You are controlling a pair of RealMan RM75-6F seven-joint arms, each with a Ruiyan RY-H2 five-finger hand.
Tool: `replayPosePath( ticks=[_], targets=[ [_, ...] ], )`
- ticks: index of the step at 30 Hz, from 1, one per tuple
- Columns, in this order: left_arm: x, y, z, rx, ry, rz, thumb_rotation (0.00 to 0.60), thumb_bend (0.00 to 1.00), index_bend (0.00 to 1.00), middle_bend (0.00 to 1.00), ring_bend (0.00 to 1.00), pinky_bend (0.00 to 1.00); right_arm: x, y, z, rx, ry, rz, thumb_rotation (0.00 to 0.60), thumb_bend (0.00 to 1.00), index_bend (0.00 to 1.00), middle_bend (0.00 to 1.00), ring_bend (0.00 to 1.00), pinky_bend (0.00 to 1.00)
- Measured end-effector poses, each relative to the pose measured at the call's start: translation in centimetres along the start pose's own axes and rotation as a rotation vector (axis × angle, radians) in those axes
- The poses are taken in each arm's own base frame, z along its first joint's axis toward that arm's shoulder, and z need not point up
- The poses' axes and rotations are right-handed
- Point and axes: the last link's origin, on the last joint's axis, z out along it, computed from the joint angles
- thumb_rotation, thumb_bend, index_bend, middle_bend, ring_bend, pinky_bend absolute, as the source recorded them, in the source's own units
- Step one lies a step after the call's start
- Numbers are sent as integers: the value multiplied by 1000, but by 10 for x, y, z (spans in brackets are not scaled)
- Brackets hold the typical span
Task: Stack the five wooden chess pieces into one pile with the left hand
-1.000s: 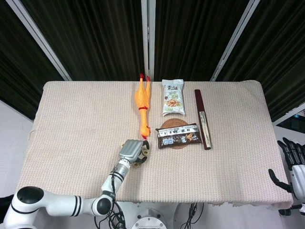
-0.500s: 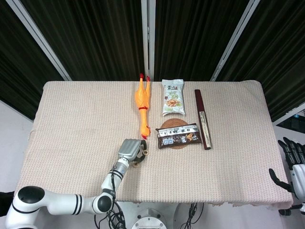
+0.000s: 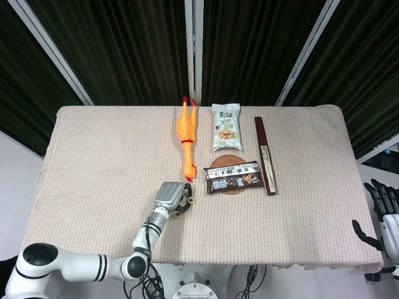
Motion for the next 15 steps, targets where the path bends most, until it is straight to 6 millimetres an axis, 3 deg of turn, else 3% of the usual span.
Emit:
replayPosePath(
  ticks=[7, 15],
  targets=[
    [17, -4, -13, -2, 33, -13, 600, 305, 498, 1000, 1000, 1000, -1, 0, 1, -1, -2, -3, 600, 292, 0, 0, 0, 0],
    [43, -37, -29, 73, 96, -27, 600, 305, 492, 1000, 1000, 1000, -4, -3, 0, 3, -11, -18, 600, 292, 0, 0, 0, 0]
  ],
)
